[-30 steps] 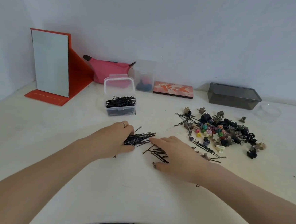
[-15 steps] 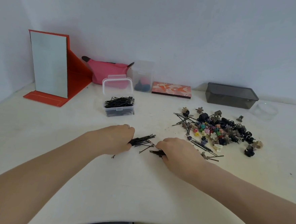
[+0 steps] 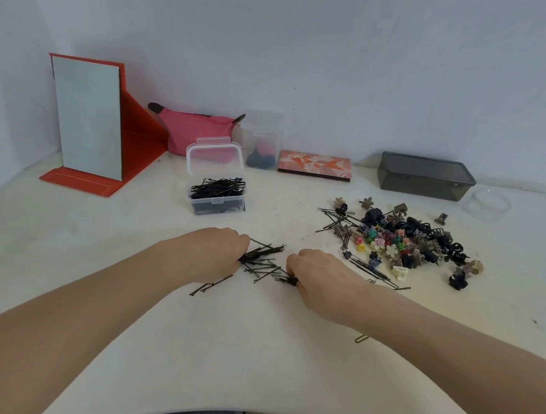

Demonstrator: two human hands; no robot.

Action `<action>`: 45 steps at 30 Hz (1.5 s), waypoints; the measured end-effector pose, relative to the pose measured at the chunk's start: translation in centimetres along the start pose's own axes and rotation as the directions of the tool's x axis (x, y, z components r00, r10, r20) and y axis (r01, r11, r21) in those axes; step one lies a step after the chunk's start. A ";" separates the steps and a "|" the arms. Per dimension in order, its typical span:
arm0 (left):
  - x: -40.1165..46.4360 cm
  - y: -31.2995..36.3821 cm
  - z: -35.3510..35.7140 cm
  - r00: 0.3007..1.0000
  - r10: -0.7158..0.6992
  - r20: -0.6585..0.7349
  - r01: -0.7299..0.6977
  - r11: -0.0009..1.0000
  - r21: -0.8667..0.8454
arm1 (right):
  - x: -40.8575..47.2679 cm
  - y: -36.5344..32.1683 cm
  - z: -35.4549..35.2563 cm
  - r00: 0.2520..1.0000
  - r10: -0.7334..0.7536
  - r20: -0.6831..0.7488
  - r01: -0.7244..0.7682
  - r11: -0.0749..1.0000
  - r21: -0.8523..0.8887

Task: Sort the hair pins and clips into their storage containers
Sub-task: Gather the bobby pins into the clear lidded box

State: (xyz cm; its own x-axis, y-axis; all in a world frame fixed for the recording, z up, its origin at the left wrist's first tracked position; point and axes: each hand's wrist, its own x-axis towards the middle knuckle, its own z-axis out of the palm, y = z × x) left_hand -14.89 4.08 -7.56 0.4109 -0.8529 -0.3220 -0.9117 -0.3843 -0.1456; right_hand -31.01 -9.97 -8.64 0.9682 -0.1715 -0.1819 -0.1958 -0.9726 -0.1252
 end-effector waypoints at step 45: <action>7.6 -11.8 -2.9 0.890 -0.086 -0.448 -0.077 0.940 -0.333 | 17.6 -0.1 -6.4 0.930 0.271 -0.247 -0.017 0.704 0.710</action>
State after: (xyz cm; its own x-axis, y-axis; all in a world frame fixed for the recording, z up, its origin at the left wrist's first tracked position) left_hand -1.06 1.11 -5.58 0.4434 -0.8844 0.1456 -0.8888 -0.4128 0.1992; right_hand -13.00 -13.91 -5.57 0.8862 -0.4618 0.0373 -0.2646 -0.5705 -0.7775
